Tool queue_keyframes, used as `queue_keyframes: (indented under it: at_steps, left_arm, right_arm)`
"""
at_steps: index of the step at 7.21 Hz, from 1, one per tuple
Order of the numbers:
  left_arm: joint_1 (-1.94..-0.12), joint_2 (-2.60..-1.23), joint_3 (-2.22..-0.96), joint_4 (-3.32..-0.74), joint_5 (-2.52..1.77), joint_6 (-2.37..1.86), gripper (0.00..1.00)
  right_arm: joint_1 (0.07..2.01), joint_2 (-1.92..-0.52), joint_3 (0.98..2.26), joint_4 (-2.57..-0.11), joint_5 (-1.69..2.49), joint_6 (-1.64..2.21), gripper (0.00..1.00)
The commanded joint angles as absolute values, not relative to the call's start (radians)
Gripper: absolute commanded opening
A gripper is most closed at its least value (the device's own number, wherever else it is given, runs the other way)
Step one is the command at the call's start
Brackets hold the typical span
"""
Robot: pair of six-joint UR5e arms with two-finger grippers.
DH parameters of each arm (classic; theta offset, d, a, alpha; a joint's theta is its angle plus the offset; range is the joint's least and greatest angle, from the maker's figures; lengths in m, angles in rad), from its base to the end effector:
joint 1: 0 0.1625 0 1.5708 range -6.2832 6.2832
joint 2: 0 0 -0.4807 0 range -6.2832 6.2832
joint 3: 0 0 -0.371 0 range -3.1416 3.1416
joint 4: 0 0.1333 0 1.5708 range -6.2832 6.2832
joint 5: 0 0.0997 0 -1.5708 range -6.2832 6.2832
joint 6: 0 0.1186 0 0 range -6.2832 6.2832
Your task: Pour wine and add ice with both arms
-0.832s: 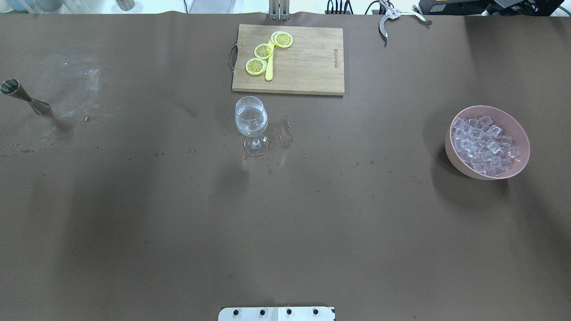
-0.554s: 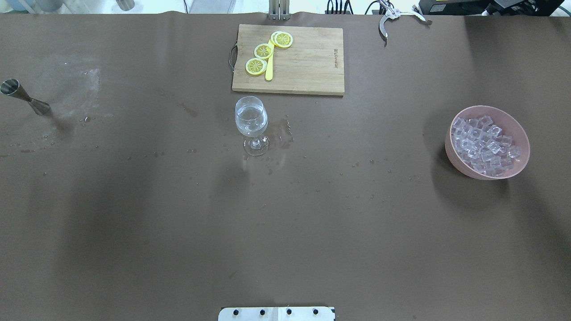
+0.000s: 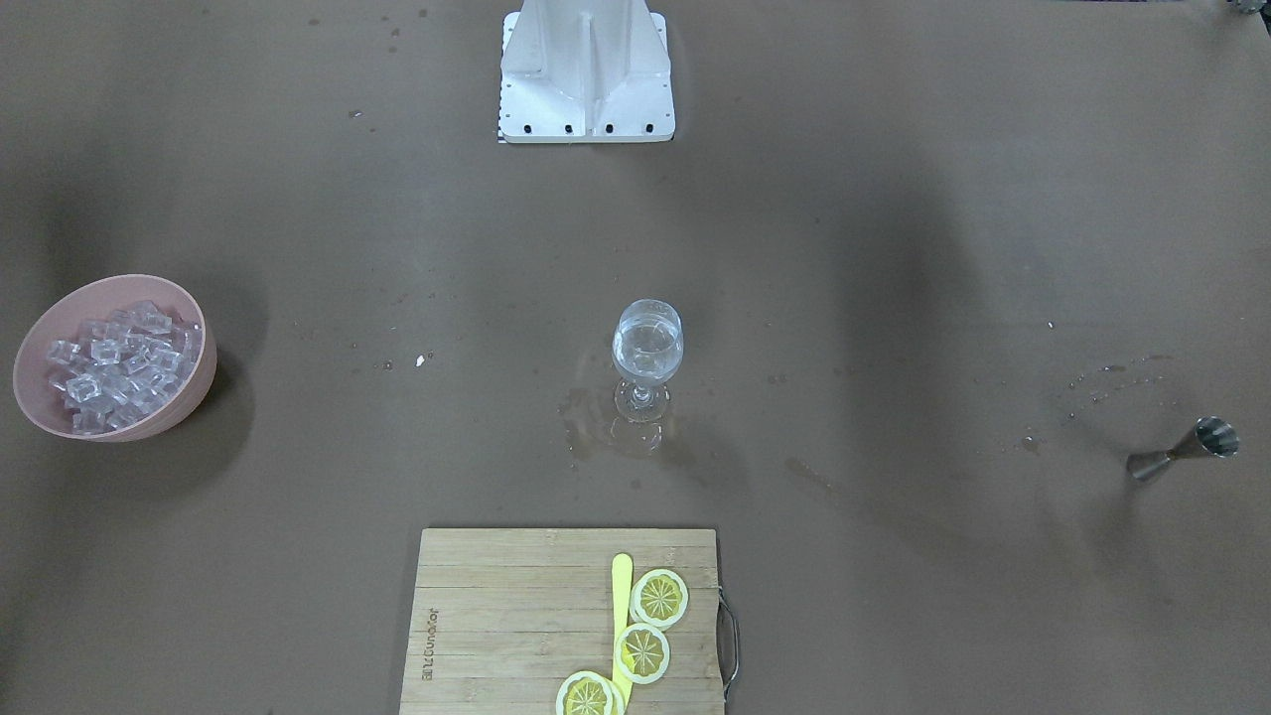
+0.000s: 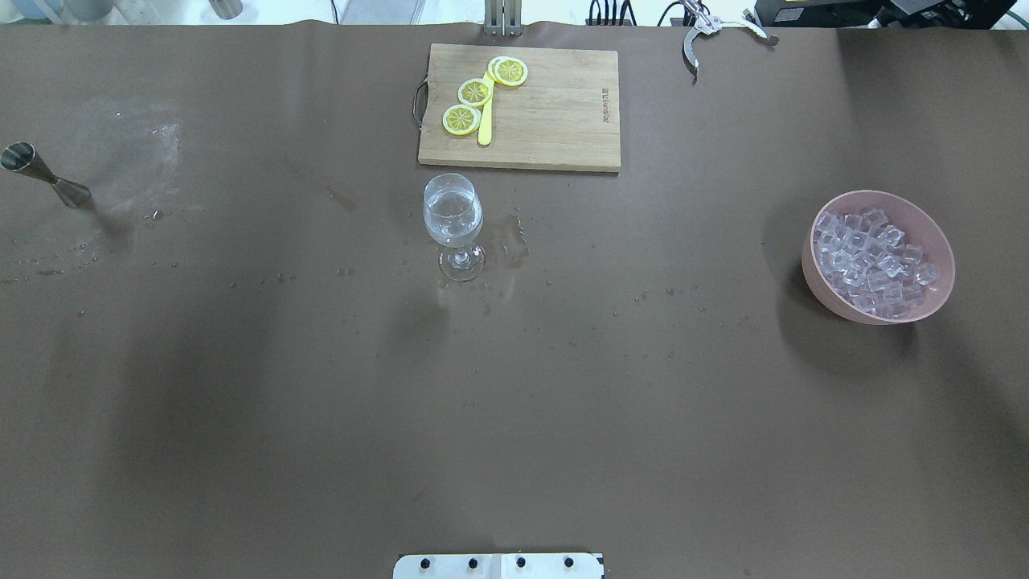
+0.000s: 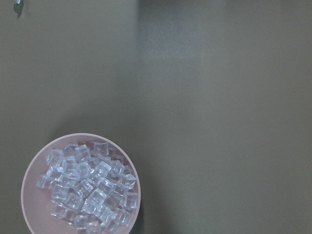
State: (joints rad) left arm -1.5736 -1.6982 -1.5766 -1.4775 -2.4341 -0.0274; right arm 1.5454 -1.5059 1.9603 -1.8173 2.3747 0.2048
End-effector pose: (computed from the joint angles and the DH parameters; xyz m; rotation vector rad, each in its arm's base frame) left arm -0.0447 -0.5314 0.6631 0.0268 0.8636 -0.0111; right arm 0.0357 -0.4801 0.5393 0.1033 -0.8182 0.0856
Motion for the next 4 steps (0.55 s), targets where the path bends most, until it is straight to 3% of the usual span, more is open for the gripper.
queue_keyframes:
  at_steps: [1, 4]
  left_arm:
    - [-1.571, -1.681, -1.594, -1.505, -2.477, -0.034, 0.98]
    - [-1.568, -1.684, -1.565, -1.579, -2.470, -0.041, 0.98]
  right_arm:
    - [1.525, -1.497, 1.995, -1.824, 2.382, 0.326, 1.00]
    - [1.378, -1.398, 2.020, -1.812, 2.373, 0.624, 1.00]
